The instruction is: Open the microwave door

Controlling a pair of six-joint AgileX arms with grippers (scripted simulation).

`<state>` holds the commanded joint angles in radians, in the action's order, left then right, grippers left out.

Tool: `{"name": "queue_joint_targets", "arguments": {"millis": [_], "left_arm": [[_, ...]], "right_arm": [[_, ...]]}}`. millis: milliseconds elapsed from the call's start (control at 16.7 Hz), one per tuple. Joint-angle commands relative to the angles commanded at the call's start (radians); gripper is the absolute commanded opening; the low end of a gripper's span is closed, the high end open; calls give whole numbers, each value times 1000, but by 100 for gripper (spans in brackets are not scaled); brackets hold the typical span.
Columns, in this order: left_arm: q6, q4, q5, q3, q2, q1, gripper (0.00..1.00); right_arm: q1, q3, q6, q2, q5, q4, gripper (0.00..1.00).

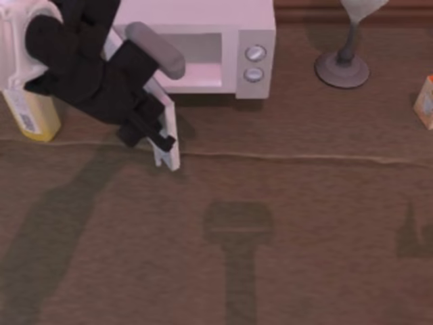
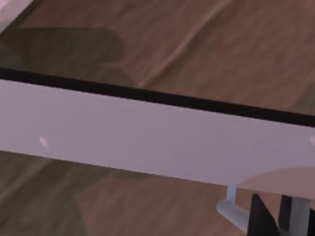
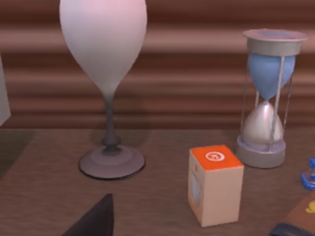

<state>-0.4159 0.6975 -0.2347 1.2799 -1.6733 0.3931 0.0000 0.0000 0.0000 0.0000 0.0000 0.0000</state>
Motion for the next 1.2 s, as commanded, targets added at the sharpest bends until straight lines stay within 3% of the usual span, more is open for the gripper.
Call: {"name": "queue_joint_targets", "arguments": {"millis": [420, 1200], "left_arm": [[-157, 44, -72, -17, 20, -69, 0], [-159, 44, -73, -17, 21, -69, 0]], "right_arm": [[0, 0, 0, 0, 0, 0, 100], [0, 0, 0, 0, 0, 0, 100]]}}
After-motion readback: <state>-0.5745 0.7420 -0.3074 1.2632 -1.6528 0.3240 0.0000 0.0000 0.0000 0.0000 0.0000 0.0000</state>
